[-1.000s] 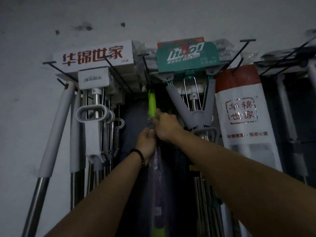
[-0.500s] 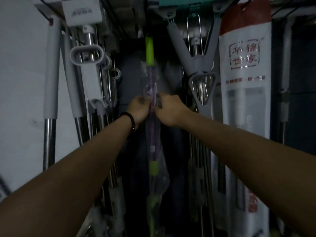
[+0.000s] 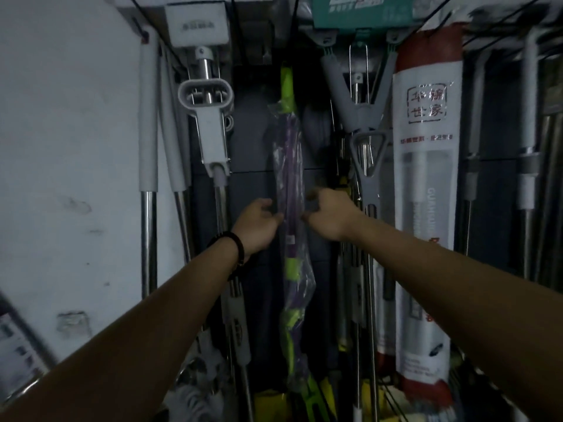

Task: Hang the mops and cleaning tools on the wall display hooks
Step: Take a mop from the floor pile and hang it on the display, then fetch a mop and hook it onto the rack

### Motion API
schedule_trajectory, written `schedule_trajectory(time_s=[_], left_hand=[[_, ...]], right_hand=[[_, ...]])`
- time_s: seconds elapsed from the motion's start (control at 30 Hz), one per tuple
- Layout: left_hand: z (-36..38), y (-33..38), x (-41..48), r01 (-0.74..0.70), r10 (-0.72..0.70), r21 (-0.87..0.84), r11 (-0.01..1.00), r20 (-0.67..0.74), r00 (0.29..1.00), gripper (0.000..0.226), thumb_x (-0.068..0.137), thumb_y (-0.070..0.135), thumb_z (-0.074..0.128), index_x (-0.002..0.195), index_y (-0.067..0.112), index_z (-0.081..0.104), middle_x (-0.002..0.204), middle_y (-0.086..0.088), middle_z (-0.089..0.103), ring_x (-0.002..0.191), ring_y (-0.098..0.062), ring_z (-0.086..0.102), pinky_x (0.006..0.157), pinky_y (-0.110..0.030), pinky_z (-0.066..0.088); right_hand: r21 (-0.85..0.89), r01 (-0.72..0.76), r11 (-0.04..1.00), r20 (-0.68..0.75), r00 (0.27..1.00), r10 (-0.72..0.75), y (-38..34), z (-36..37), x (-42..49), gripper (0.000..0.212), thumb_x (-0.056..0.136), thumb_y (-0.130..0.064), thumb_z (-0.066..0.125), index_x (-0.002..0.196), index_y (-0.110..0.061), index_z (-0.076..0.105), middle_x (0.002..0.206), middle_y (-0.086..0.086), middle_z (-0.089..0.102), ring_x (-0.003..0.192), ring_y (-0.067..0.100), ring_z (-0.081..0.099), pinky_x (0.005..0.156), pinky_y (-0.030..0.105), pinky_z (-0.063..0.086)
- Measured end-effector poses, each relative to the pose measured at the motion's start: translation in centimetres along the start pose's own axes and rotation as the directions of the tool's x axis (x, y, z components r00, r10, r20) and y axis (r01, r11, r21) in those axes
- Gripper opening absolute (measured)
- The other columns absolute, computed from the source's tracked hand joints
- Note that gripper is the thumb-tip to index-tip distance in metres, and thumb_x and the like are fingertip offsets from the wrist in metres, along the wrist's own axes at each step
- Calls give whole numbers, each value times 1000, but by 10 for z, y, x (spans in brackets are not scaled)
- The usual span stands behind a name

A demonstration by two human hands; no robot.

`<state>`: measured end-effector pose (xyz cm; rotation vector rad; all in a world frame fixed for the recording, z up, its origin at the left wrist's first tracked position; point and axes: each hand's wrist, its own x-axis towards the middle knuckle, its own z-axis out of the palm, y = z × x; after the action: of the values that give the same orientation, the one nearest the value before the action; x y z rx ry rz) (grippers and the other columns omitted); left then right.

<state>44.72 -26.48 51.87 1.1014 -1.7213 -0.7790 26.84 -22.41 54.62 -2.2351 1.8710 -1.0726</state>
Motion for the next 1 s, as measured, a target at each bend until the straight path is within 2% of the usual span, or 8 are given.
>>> schedule_trajectory(time_s=[0.17,0.27,0.37,0.53,0.6,0.77,0.93,1.0], left_hand=[[-11,-4,-32,-62,64,-75,995,23,998,43,102,26,59,144,20,51,127,1,65,101,-10,64,87,-40,62],[-24,-5,-47,-156,156,-13,988,-6,988,30,101,24,60,131,22,59,113,6,68,102,-16,69,90,-43,62],[-46,-2,-53,-277,284,88,957,-93,954,21,100,23,63,120,26,65,111,8,70,98,-13,71,81,-25,58],[-94,18,-62,-411,434,142,901,-306,847,17,97,11,64,111,19,68,103,5,71,82,2,68,72,-6,49],[-118,25,-60,-408,444,176,896,-384,809,17,96,8,64,108,20,69,100,4,72,76,1,67,69,-9,52],[-170,42,-44,-344,399,204,917,-535,745,16,97,13,61,103,25,69,97,4,73,86,-18,74,82,-47,63],[-207,63,-28,-326,363,175,929,-612,703,16,95,15,62,103,26,70,101,2,72,90,-26,74,84,-51,62],[-219,65,-23,-315,355,178,932,-610,709,17,97,13,60,109,21,69,102,0,71,91,-28,74,83,-50,63]], right_hand=[[67,-29,997,-30,999,31,-17,7,-17,55,102,-32,67,151,-14,52,144,14,61,112,21,62,86,26,50],[111,-26,994,-66,997,33,-28,9,-18,48,101,-30,67,146,-16,56,126,7,67,102,17,64,71,17,48],[143,28,989,-135,991,-8,-49,7,-16,36,101,-26,66,135,-14,63,101,-2,68,85,10,64,60,12,43],[98,151,984,-207,970,-128,-100,4,4,35,97,-33,71,128,-17,69,117,6,74,110,23,69,87,17,43],[99,220,970,-232,953,-193,-121,3,15,32,96,-34,71,124,-19,70,109,5,75,106,23,69,82,18,42],[166,377,911,-248,910,-332,-160,2,44,29,95,-34,73,120,-20,70,88,-7,72,82,8,67,66,14,46],[165,478,863,-286,860,-422,-190,-4,68,26,95,-34,73,118,-22,68,91,-4,75,78,2,67,61,7,44],[136,508,850,-305,838,-452,-200,-6,74,25,95,-35,73,115,-22,68,90,-4,74,78,2,65,66,12,49]])
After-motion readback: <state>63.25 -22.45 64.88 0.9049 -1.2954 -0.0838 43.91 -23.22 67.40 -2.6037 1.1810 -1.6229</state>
